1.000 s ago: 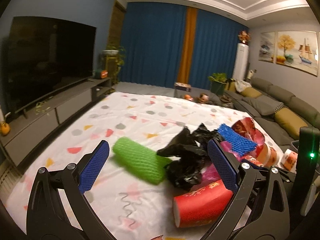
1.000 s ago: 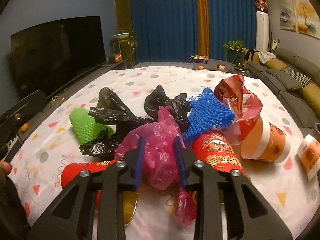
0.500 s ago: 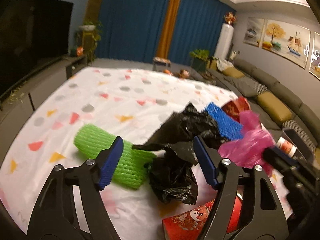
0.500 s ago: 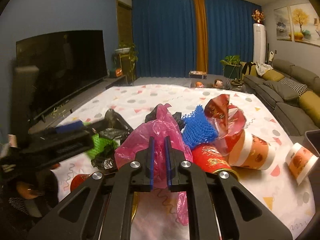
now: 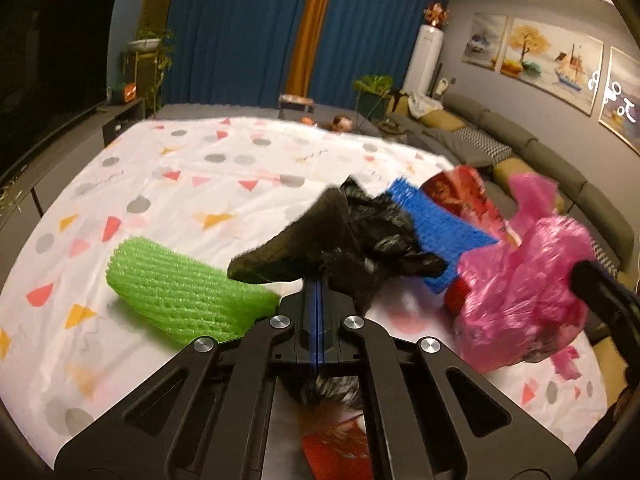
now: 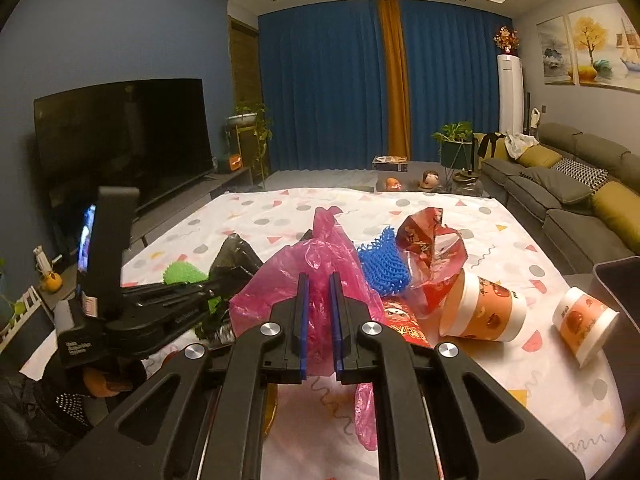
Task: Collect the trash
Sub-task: 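Grasp the black plastic bag with the left tool while the right tool grasps the pink bag, then carry the black and pink bags over the grey bin with both tools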
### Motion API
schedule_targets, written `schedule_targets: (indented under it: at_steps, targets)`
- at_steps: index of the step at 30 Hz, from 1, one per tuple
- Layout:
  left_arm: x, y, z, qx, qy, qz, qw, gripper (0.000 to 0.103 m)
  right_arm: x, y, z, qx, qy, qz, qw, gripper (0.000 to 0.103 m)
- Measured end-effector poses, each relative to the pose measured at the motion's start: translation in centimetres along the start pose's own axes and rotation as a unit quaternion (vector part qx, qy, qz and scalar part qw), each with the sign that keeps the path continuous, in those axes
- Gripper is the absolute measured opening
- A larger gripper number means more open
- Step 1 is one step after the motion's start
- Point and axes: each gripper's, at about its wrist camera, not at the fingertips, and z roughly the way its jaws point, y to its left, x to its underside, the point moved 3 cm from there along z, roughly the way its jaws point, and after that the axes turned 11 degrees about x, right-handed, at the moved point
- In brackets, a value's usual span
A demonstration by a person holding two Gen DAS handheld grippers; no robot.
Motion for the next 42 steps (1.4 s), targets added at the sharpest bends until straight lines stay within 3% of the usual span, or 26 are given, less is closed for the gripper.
schedule_targets:
  at_steps: [12, 24, 32, 42]
  targets:
    - [-3.4, -3.9, -6.8, 0.015, -0.081, 0.027, 0.9962, 0.000, -1.3, -1.5, -3.3, 0.001, -0.030, 0.024, 0.999, 0.010]
    - [-4.8, -9.9, -10.9, 0.037, -0.112, 0.067, 0.9908, 0.000, -1.9, -4.7, -8.0, 0.006, -0.061, 0.048, 0.997, 0.010]
    - [-4.0, -15.2, -10.8, 0.071, -0.111, 0.091, 0.9871, 0.000, -1.2, -8.7, -10.8, 0.029, -0.068, 0.059, 0.995, 0.010]
    - [-3.1, -22.2, -7.9, 0.123, -0.087, 0.120, 0.9813, 0.000, -0.3, -14.0, -13.2, 0.076, -0.076, 0.074, 0.992, 0.010]
